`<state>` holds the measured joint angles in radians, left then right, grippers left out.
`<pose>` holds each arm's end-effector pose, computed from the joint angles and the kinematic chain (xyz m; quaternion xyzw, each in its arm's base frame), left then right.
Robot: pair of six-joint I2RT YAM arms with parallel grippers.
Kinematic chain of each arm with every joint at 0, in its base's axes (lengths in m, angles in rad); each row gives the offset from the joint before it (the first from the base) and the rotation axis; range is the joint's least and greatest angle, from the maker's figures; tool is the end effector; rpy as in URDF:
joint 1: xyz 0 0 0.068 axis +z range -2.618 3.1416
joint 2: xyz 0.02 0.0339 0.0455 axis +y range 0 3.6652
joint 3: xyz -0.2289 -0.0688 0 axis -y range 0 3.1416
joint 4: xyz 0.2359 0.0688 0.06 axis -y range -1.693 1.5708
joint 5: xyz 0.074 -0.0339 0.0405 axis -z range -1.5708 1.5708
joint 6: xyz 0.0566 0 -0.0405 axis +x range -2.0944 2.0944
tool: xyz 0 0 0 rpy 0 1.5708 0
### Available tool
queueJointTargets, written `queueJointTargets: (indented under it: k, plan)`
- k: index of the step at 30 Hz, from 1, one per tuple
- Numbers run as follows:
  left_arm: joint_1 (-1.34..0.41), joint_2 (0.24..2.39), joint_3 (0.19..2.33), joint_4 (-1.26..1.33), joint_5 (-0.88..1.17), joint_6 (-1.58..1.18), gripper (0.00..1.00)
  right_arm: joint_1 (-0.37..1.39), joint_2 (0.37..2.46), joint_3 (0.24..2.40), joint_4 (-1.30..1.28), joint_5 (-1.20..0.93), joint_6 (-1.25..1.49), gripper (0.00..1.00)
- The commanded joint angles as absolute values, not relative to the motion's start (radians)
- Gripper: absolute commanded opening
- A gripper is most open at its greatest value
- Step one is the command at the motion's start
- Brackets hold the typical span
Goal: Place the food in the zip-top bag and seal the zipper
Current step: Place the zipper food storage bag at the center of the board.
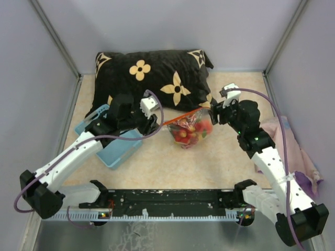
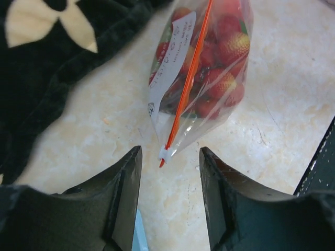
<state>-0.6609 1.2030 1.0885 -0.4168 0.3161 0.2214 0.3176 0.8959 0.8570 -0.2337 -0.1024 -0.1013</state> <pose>0.2174 -0.1913 0.2950 0.4367 0.7417 -0.2402 0.4489 0.2267 0.0806 0.3079 -0.1957 0.7718 0.1057 0.5957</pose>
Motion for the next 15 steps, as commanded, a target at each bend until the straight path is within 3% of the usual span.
queueJointTargets:
  k: [1,9,15]
  plan:
    - [-0.657,1.09,1.061,-0.329,0.14,0.075,0.59,0.308,0.84,0.908,-0.201,-0.021,-0.006,0.74]
    - [-0.657,0.754,0.929,-0.322,-0.234,-0.157,1.0,0.308,0.698,0.923,-0.329,0.209,0.111,0.76]
    - [-0.657,0.488,0.832,-0.337,-0.473,-0.248,1.0,0.308,0.522,0.881,-0.398,0.357,0.154,0.77]
